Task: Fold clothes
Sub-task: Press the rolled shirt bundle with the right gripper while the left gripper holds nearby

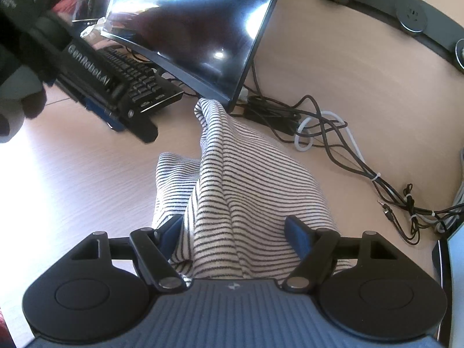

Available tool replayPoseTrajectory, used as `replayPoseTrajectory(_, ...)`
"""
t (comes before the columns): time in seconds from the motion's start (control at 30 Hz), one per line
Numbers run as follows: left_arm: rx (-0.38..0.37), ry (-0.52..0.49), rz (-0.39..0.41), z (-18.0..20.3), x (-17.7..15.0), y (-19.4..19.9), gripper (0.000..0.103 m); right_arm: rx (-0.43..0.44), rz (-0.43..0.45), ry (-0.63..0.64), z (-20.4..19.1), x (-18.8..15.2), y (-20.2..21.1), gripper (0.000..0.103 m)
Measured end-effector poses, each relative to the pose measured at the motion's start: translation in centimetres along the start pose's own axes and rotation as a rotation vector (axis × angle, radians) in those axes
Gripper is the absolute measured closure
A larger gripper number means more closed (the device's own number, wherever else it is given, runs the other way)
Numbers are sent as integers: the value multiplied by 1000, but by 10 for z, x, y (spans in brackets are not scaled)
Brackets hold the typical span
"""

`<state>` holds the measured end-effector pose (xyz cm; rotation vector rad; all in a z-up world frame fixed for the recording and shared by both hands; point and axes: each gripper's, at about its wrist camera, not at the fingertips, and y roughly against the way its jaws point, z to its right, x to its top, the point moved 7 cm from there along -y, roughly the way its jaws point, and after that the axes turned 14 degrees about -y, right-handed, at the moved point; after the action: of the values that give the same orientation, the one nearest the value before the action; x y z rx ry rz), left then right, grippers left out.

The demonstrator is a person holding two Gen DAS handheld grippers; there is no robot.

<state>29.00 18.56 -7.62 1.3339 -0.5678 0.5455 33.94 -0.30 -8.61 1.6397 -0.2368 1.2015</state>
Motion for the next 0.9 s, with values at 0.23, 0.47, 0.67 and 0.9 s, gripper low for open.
replayPoseTrajectory(0.23,19,30,-3,-9,-4,1,36,4,7,2,1,-4,-1,25)
replayPoseTrajectory(0.47,45,58,-28,-17,-9,-3,35,12,19,-5,3,-7,0,25)
replayPoseTrajectory(0.67,16,59,-49,-5,-20,-8,35,8,33,3,10,-7,3,25)
replayPoseTrajectory(0.9,-34,53,-57,13,-29,-11,38,-36,64,-39,20,-5,17,34)
